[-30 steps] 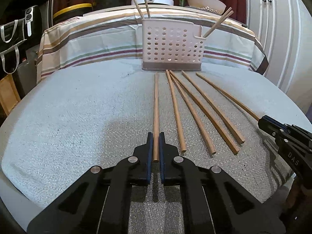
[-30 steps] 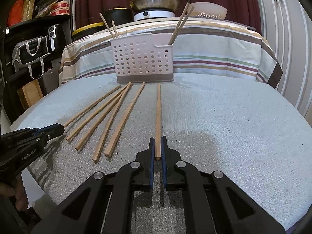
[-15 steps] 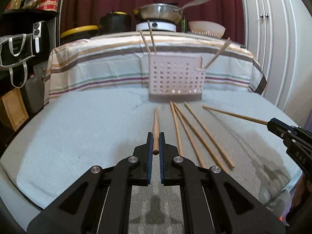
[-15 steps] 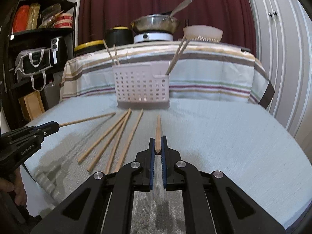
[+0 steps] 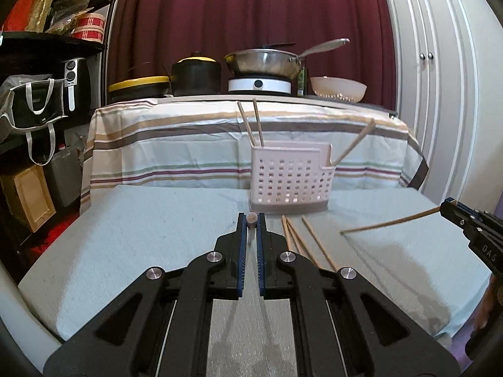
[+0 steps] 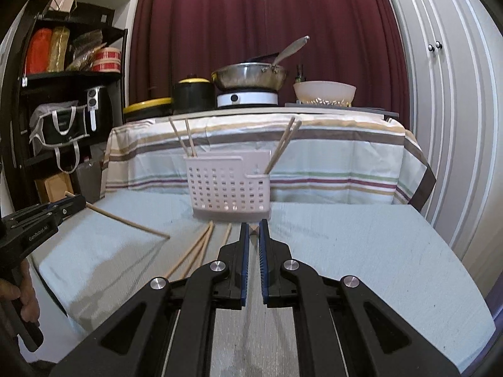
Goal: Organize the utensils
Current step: 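Lift both chopsticks and lower them upright into the pink caddy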
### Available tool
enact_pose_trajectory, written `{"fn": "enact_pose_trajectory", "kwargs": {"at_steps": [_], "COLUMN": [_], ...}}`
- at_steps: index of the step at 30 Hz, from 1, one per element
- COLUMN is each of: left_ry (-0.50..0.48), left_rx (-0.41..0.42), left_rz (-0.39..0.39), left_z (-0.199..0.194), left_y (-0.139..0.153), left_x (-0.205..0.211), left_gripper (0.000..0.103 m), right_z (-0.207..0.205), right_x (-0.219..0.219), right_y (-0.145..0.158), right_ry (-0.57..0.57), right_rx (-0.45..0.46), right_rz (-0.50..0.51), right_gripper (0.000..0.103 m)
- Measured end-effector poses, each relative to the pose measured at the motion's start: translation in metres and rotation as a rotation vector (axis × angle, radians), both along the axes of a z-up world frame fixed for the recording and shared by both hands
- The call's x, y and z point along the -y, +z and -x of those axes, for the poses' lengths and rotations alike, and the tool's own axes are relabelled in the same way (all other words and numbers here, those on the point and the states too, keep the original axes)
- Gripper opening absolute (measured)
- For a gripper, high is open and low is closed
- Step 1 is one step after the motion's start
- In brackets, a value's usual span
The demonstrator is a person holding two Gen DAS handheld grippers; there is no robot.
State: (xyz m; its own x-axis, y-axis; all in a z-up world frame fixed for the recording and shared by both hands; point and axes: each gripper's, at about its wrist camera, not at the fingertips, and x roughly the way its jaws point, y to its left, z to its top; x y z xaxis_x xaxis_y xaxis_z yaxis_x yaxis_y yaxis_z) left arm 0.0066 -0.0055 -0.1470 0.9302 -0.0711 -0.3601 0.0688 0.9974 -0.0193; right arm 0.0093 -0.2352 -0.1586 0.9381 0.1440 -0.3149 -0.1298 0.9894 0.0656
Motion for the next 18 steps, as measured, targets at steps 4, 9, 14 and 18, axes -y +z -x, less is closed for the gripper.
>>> {"fn": "enact_pose_trajectory", "kwargs": {"at_steps": [4, 9, 14, 18], "left_ry": [-0.014, -0.019, -0.029, -0.042], "left_rx": [-0.011, -0.005, -0.009, -0.008], "left_rz": [0.031, 0.026, 0.016, 0.008], "left_z": [-0.01, -0.029, -0.054, -0.072], "left_y": [0.014, 0.026, 0.036, 0.042], "left_x": [-0.007, -0.01, -0.011, -0.012], "left_gripper": [0.006, 0.006, 0.006, 0.006], "right_z": [-0.008, -0.027, -0.048, -0.063], "right_x": [0.002, 0.001, 0.0, 0.0], "right_y": [0.011, 0.024, 0.035, 0.042], "right_ry": [0.007, 0.015, 0.023, 0.03], "right_rx": [0.009, 0.021, 0.036, 0.046], "right_rz": [-0.013, -0.008, -0.001, -0.005], "right_gripper": [0.007, 0.007, 0.007, 0.007]}}
